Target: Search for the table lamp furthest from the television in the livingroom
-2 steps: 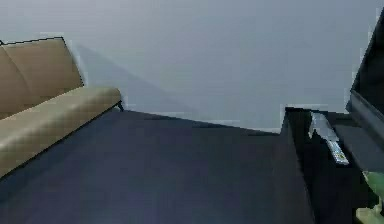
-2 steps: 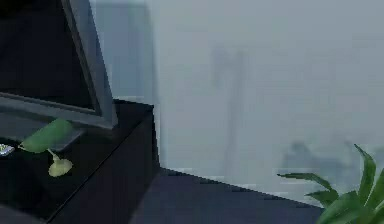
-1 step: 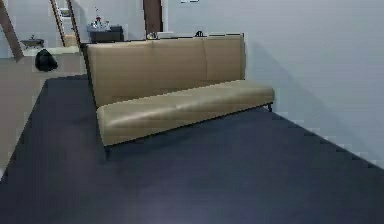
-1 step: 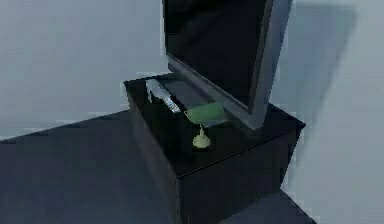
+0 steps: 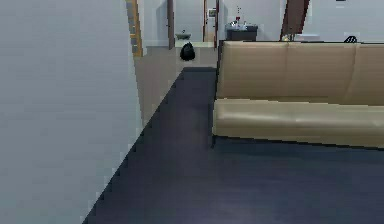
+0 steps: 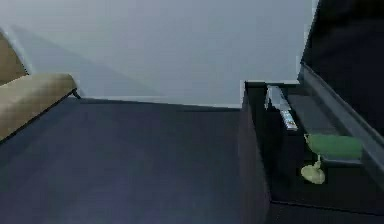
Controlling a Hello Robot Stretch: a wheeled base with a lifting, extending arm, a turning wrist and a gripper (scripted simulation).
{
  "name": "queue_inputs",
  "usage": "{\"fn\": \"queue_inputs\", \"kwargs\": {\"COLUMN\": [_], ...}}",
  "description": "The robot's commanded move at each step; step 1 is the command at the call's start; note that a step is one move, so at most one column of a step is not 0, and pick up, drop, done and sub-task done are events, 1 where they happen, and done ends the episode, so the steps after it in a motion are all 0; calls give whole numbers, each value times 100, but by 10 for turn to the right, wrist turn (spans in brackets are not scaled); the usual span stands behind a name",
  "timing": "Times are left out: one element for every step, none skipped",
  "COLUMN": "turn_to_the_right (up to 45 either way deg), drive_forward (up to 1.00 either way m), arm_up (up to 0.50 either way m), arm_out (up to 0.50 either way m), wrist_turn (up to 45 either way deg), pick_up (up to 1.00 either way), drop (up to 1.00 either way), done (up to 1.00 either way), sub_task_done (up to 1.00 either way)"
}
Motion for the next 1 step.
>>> {"fn": "queue_inputs", "kwargs": {"turn_to_the_right": [0], "drive_forward": [100], "arm_up": [0], "arm_out": [0], "wrist_turn": [0], "pick_up": [0], "drop": [0], "done": [0], "sub_task_done": [0]}}
